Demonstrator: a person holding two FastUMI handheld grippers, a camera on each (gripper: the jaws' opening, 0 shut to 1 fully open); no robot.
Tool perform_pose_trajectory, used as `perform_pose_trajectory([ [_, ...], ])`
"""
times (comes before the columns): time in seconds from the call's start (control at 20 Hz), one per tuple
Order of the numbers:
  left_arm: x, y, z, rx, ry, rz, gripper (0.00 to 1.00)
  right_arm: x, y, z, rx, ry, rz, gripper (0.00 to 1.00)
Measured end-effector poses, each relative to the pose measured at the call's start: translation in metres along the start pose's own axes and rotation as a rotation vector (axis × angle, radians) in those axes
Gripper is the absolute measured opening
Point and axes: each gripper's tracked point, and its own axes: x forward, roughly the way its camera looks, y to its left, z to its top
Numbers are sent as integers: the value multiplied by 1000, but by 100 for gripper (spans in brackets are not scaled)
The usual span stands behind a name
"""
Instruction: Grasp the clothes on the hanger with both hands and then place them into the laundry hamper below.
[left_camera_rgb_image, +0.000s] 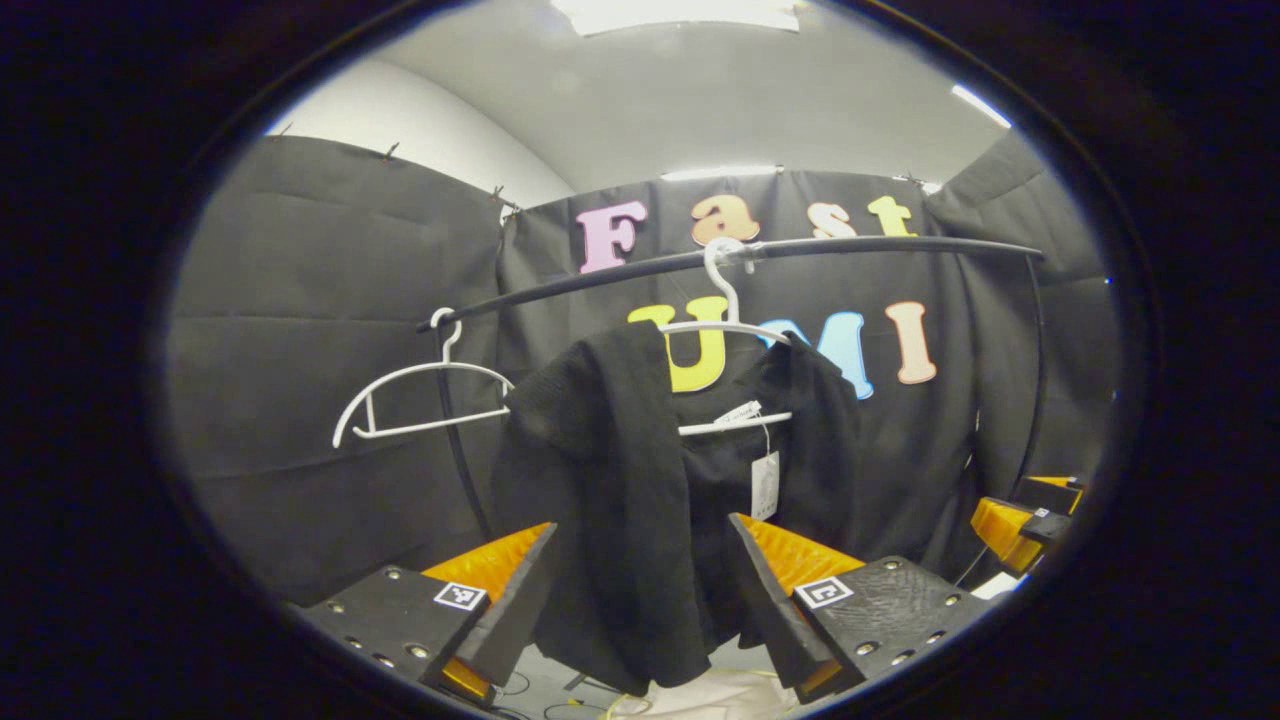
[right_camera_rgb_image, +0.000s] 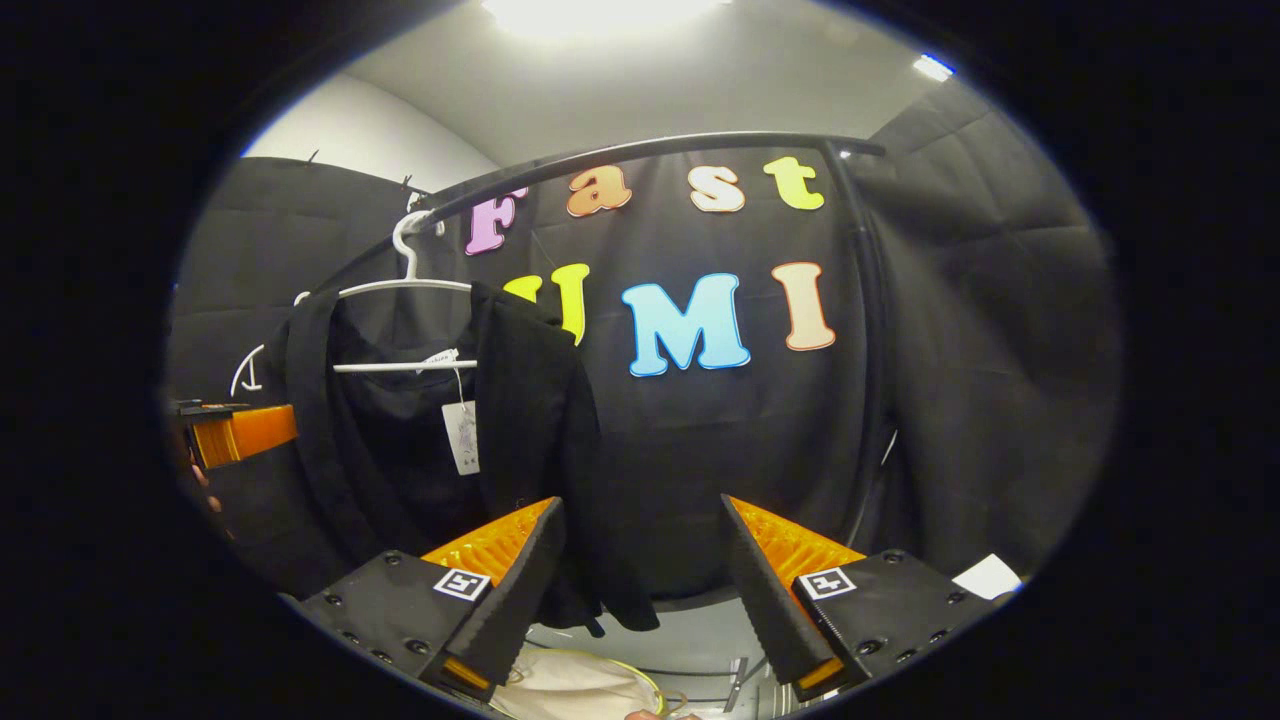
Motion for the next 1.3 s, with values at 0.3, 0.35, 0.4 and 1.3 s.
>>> perform_pose_trajectory([
  [0.3, 39, 10, 6, -48, 18, 161, 96, 40, 2, -5, 22, 4, 92, 96],
  [0.35, 45, 11, 3, -52, 28, 183, 96, 46, 3, -7, 28, 11, 109, 96],
  [0.4, 51, 12, 1, -58, 37, 198, 96, 51, 4, -9, 31, 18, 126, 96],
  [1.3, 94, 34, -11, -75, 57, 293, 25, 101, 34, -37, 49, 81, 343, 98],
])
